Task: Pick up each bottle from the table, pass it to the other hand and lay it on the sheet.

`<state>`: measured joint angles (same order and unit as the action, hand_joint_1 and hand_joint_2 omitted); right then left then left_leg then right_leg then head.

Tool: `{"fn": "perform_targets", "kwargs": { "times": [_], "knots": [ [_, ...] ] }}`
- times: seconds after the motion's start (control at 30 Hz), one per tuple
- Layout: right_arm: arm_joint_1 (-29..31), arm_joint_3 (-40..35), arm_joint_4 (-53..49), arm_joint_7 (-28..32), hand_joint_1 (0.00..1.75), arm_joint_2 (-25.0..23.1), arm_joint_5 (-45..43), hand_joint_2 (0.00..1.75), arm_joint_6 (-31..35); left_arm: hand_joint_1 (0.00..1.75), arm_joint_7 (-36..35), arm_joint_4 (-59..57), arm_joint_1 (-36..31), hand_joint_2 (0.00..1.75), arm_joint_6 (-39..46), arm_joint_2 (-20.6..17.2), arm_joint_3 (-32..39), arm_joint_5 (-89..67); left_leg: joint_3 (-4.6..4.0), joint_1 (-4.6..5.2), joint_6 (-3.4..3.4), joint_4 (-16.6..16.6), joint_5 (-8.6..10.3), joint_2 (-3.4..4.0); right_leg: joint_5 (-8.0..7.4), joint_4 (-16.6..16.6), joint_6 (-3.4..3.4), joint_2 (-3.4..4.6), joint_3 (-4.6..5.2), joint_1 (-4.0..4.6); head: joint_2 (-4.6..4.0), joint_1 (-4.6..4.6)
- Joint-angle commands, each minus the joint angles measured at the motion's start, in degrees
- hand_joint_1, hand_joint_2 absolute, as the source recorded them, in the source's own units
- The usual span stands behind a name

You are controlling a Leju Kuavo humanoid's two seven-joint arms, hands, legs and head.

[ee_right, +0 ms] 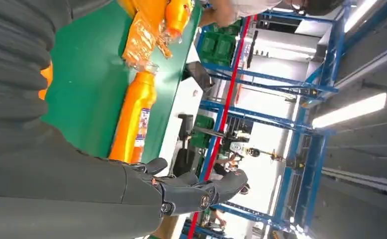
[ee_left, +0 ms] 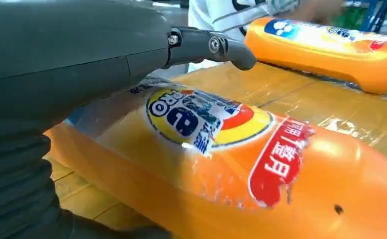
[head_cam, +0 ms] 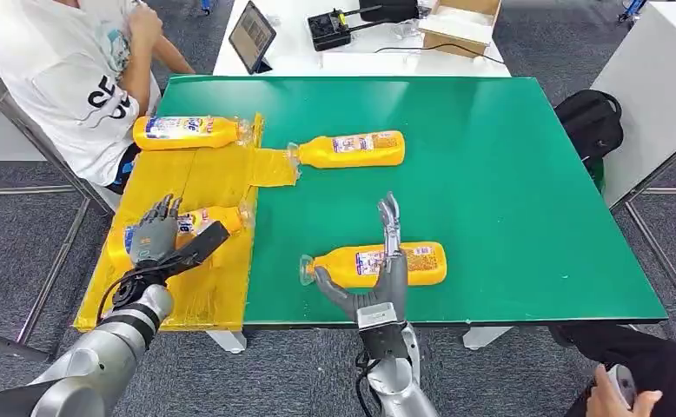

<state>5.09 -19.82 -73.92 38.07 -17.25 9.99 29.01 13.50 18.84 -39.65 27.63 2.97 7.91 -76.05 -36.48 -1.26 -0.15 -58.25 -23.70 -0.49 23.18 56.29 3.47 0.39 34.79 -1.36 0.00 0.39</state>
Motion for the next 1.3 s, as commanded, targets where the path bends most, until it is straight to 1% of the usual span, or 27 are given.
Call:
{"fn": "perform_targets", "kwargs": {
  "times": [0.03, 0.07, 0.2, 0.27, 0.3, 0.33, 0.47, 0.7, 1.0, 1.1, 1.17, 1.2, 1.23, 1.3],
  "knots": [
    [2.63, 1.15, 5.37, 1.93, 0.00, 0.41, -0.05, 1.75, -0.83, 0.00, 3.96, -4.09, -0.44, 0.00, -6.26, 0.97, 5.47, 4.23, 0.26, 0.01, 0.07, 0.07, -0.05, 0.04, 0.04, -0.07, -0.13, -0.01, -0.24, 0.02, 0.00, -0.02],
    [2.66, 1.17, 5.44, 1.93, 0.00, 0.40, -0.05, 1.75, -0.85, 0.00, 4.28, -4.02, -0.37, 0.00, -6.46, 1.01, 5.75, 4.54, 0.20, 0.02, 0.05, 0.07, -0.02, 0.00, 0.02, -0.06, -0.09, -0.03, -0.19, 0.01, 0.00, -0.02],
    [3.07, 1.73, 6.56, 1.93, 0.00, 0.25, -0.26, 1.75, -1.20, 0.00, 6.70, -3.85, -0.23, 0.00, -9.69, 1.25, 8.01, 7.12, 0.47, 0.01, 0.08, 0.10, -0.03, -0.01, 0.06, -0.11, -0.17, -0.04, -0.48, 0.03, 0.00, -0.02],
    [3.10, 2.04, 6.97, 1.93, 0.00, 0.24, -0.31, 1.75, -1.27, 0.00, 7.70, -3.55, -0.15, 0.00, -10.03, 1.36, 8.86, 8.09, 0.54, 0.01, 0.10, 0.13, -0.01, 0.00, 0.04, -0.13, -0.20, -0.04, -0.56, 0.04, 0.00, -0.02],
    [3.11, 2.64, 7.63, 1.93, 0.00, 0.20, -0.27, 1.75, -1.62, 0.00, 17.21, -2.63, -0.48, 0.00, -16.51, 2.28, 14.59, 16.08, 0.53, 0.02, 0.08, 0.12, 0.01, -0.04, 0.04, -0.12, -0.15, -0.06, -0.55, 0.01, 0.00, -0.02],
    [2.85, 3.14, 7.46, 1.93, 0.00, 0.23, -0.20, 1.75, -2.19, 0.00, 19.26, -2.06, -0.68, 0.00, -19.85, 2.62, 15.47, 17.83, 0.55, 0.01, 0.07, 0.09, 0.01, -0.09, 0.04, -0.10, -0.12, -0.09, -0.59, 0.02, 0.00, -0.02],
    [3.11, 3.39, 8.81, 1.93, 0.00, 0.23, 1.95, 1.75, -3.70, 0.00, 24.34, 0.34, -1.29, 0.00, -27.32, 4.19, 18.03, 23.99, 0.66, 0.00, 0.11, 0.11, 0.06, -0.20, 0.04, -0.15, -0.17, -0.24, -0.72, 0.04, 0.00, 0.00],
    [3.12, 3.44, 8.98, 1.93, 0.00, 0.20, 1.98, 1.75, -3.82, 0.00, 24.60, 0.50, -1.44, 0.00, -27.52, 4.41, 18.25, 24.41, 0.65, 0.01, 0.08, 0.09, 0.01, -0.03, 0.02, -0.08, -0.15, -0.16, -0.66, 0.04, 0.00, -0.04],
    [3.12, 3.44, 8.98, 1.93, 0.00, 0.20, 1.98, 1.75, -3.82, 0.00, 24.60, 0.50, -1.44, 0.00, -27.52, 4.41, 18.25, 24.41, 0.58, 0.01, 0.08, 0.06, -0.01, -0.02, 0.05, -0.06, -0.16, -0.15, -0.60, 0.03, 0.00, -0.02],
    [3.57, 4.09, 10.38, 1.93, 0.00, -0.25, 2.17, 1.75, -4.31, 0.00, 26.50, 2.35, -1.53, 0.00, -27.60, 5.58, 19.30, 27.17, 0.59, 0.00, 0.07, 0.06, -0.02, 0.00, 0.05, -0.06, -0.19, -0.15, -0.60, 0.05, 0.00, -0.04],
    [3.53, 4.82, 10.75, 1.93, 0.00, -0.49, 2.66, 1.75, -4.79, 0.00, 26.50, 6.57, -0.62, 0.00, -26.33, 6.97, 15.83, 32.29, 0.47, -0.01, 0.04, 0.04, 0.02, -0.10, 0.04, -0.05, -0.12, -0.22, -0.51, 0.03, 0.00, -0.04],
    [3.62, 5.18, 11.22, 1.93, 0.00, -0.63, 2.89, 1.75, -4.98, 0.00, 26.50, 8.91, 0.01, 0.00, -26.33, 7.51, 14.41, 35.37, 0.53, -0.01, 0.08, 0.04, -0.01, -0.10, 0.06, -0.06, -0.20, -0.25, -0.58, 0.06, 0.00, -0.04],
    [3.65, 5.61, 11.38, 1.93, 0.00, -0.81, 3.10, 1.75, -5.27, 0.00, 26.50, 10.37, 0.60, 0.00, -25.69, 7.54, 11.60, 39.09, 0.49, -0.01, 0.06, 0.04, 0.01, -0.14, 0.06, -0.05, -0.17, -0.27, -0.55, 0.05, 0.00, -0.04],
    [3.79, 6.05, 11.93, 1.93, 0.00, -1.00, 3.46, 1.75, -5.47, 0.00, 26.50, 13.92, 1.61, 0.00, -23.73, 7.96, 8.66, 44.22, 0.50, -0.02, 0.08, 0.03, -0.02, -0.13, 0.07, -0.06, -0.18, -0.27, -0.56, 0.07, 0.00, -0.02]
  ]
}}
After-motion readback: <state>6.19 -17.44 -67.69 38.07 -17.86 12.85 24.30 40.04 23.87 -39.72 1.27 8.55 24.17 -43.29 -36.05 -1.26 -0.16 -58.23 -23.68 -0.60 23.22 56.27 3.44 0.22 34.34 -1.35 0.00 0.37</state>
